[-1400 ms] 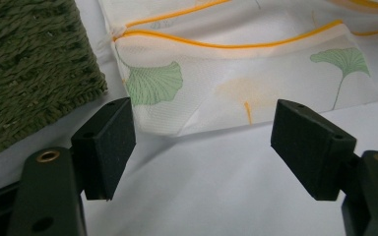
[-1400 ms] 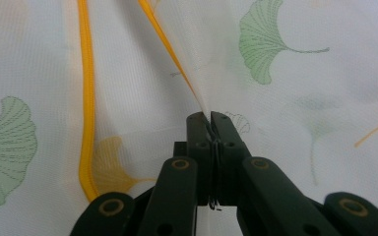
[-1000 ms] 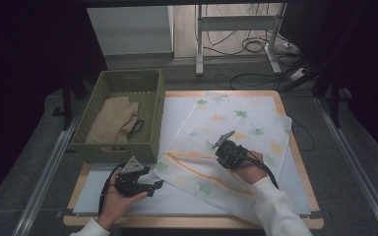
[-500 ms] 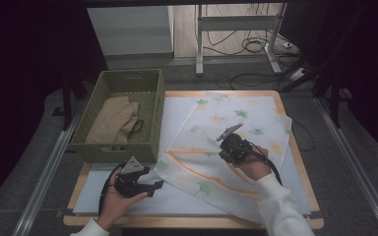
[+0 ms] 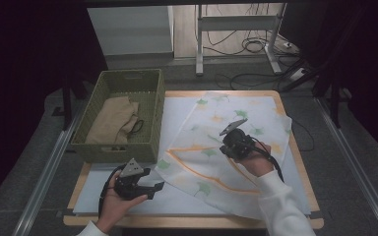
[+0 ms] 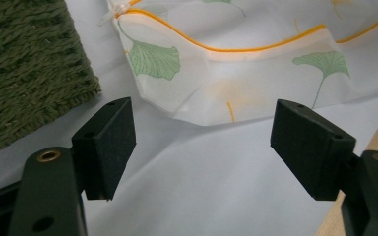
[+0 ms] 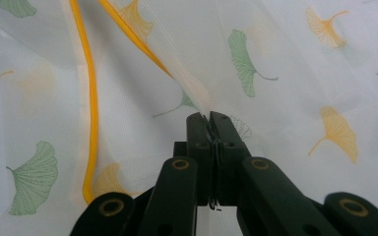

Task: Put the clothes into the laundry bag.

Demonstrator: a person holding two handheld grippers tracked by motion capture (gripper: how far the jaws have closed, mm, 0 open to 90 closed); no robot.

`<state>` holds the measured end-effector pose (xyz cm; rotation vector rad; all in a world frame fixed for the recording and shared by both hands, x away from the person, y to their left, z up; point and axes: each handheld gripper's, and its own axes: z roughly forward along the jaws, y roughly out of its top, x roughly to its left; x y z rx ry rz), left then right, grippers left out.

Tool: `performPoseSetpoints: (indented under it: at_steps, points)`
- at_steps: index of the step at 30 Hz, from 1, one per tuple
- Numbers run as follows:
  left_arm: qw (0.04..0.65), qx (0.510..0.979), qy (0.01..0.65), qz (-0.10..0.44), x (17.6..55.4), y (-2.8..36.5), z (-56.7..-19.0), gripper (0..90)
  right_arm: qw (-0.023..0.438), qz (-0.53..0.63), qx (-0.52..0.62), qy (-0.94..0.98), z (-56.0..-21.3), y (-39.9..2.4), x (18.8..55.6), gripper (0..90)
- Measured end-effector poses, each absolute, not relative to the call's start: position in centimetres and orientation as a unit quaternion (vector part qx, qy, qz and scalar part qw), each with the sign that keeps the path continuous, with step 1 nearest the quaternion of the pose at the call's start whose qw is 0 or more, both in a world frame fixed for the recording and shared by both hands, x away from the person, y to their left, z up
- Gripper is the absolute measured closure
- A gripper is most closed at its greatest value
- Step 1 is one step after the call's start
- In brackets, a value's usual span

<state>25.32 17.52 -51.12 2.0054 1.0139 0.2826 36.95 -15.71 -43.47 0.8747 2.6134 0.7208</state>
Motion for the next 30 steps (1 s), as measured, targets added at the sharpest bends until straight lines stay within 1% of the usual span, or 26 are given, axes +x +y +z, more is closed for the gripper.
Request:
performPoseSetpoints:
  at_steps: [21,30]
  points:
    - [0.419,0.803,0.409,0.112,25.5,17.6,-51.4,25.3,0.162,0.277,0.307,0.896,-42.2,-16.3,36.7,86.8]
    - [0.416,0.805,0.41,0.109,25.6,17.6,-51.5,25.0,0.155,0.282,0.309,0.895,-42.2,-16.4,36.8,86.8]
